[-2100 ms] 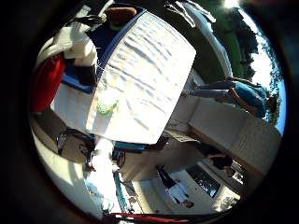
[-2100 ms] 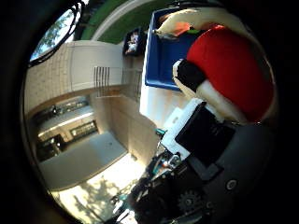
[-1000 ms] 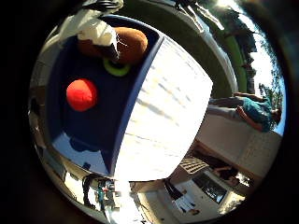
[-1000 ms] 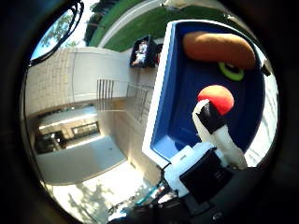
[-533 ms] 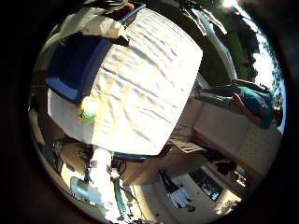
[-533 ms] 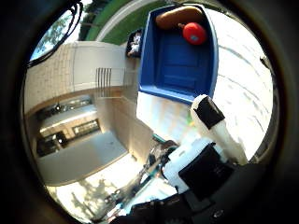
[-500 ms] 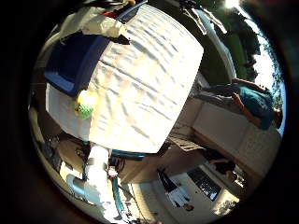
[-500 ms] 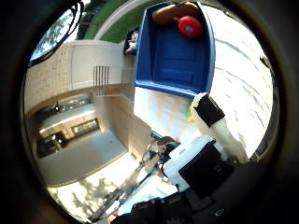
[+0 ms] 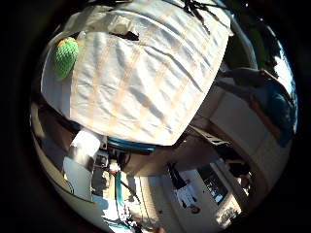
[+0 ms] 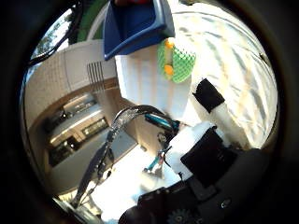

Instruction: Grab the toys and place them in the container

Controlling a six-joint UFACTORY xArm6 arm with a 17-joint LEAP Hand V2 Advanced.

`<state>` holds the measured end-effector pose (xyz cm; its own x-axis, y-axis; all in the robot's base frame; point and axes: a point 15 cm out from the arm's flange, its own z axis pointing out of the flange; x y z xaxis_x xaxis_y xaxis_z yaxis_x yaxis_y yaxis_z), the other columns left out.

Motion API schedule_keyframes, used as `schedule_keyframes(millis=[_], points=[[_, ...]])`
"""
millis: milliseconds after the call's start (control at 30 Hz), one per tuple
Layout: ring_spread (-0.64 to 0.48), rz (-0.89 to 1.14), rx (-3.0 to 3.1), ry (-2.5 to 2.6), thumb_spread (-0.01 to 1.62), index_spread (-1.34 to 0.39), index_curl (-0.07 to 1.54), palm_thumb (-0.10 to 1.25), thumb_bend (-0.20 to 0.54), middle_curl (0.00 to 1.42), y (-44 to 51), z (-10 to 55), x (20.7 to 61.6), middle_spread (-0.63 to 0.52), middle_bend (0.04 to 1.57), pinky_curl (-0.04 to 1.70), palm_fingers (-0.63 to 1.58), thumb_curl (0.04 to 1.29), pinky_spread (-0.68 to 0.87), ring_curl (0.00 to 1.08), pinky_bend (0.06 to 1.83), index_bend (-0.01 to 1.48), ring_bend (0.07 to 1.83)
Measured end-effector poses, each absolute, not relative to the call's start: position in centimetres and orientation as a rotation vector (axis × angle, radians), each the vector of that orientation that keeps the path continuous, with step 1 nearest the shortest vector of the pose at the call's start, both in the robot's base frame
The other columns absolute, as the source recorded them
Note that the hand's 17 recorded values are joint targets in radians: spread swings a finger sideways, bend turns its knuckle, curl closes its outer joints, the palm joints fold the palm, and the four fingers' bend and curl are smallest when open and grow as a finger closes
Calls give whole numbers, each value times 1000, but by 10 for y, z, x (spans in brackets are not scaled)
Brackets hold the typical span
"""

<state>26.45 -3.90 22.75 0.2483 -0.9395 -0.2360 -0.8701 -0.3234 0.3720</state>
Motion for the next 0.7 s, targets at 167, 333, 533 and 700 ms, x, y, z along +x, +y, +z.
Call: schedule_keyframes(millis=[167, 333, 533, 700], points=[[306, -676, 2352, -1643, 1170, -196, 365, 728, -25, 365, -27, 215, 265, 26, 175, 220, 271, 418, 532, 272, 723, 208, 367], [295, -668, 2388, -1524, 1164, -242, 371, 736, -25, 355, -7, 210, 264, 25, 170, 202, 258, 414, 527, 273, 697, 216, 341], [291, -739, 2347, -1427, 1151, -265, 370, 746, -24, 343, 9, 186, 261, 24, 162, 191, 244, 409, 522, 278, 692, 206, 334], [288, -738, 2349, -1405, 1138, -218, 368, 756, -24, 349, 14, 173, 266, 7, 204, 171, 329, 406, 512, 294, 651, 202, 385]])
